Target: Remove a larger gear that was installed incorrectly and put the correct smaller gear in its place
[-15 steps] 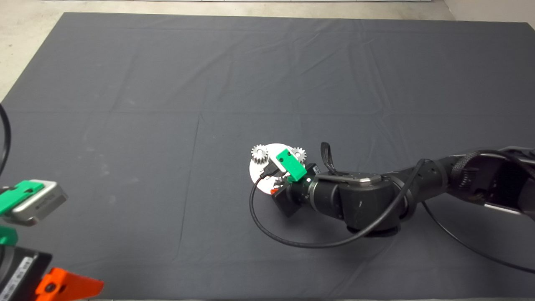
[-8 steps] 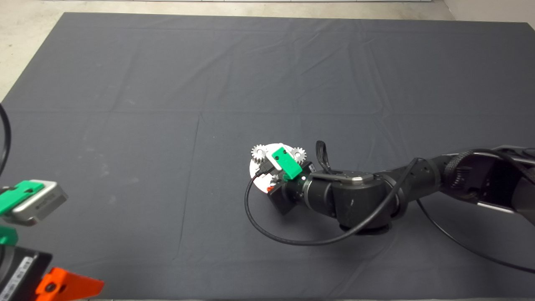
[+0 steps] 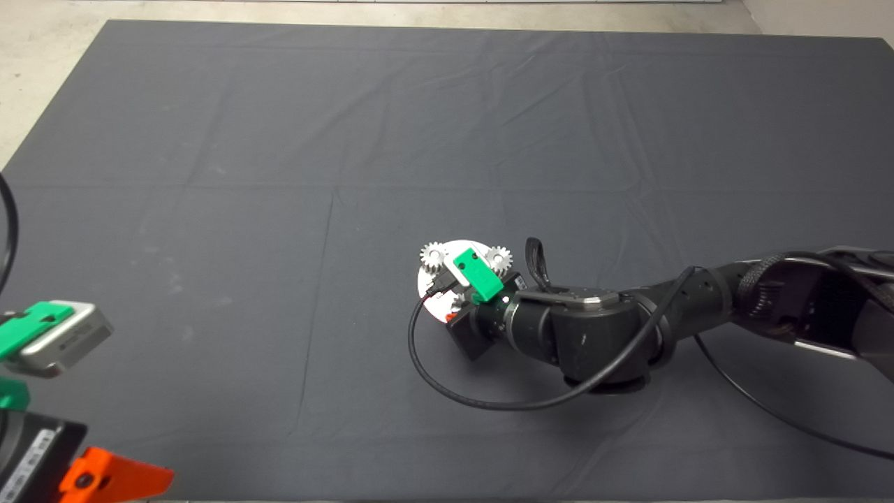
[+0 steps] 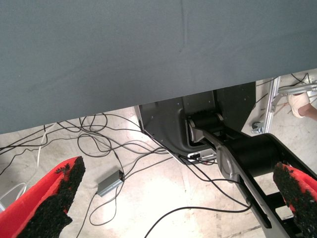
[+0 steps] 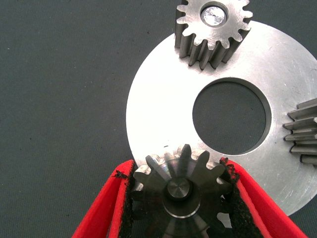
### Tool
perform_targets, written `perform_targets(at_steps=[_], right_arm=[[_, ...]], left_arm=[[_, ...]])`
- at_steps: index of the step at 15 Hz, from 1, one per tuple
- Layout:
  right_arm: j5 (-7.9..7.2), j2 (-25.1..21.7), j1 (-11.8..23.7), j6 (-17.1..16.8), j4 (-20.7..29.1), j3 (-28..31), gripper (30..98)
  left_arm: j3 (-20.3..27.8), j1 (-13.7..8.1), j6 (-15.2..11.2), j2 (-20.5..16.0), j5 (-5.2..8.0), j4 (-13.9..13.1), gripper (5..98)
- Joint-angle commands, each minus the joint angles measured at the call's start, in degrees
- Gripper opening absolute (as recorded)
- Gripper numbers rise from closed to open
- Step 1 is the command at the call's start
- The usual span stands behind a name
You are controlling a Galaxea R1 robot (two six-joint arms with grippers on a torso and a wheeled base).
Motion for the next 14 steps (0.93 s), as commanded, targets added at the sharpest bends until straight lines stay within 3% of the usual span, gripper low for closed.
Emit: perform_targets(at_steps=[1, 9, 14], right_arm=[[-2.6, -0.17, 0.4, -0.07, -0.29, 1.9, 41.4], [-2.6, 0.27, 0.4, 0.1, -0.29, 1.72, 42.3], [-2.6, 0.36, 0.48, 0.11, -0.29, 1.81, 47.2]], left_arm=[[0.81, -0.45, 0.17, -0.27, 0.11, -0.99, 97.6], [0.81, -0.45, 0.17, -0.27, 0.11, -0.99, 97.6], [0.81, -0.45, 0.17, -0.27, 0.11, -0.99, 97.6]])
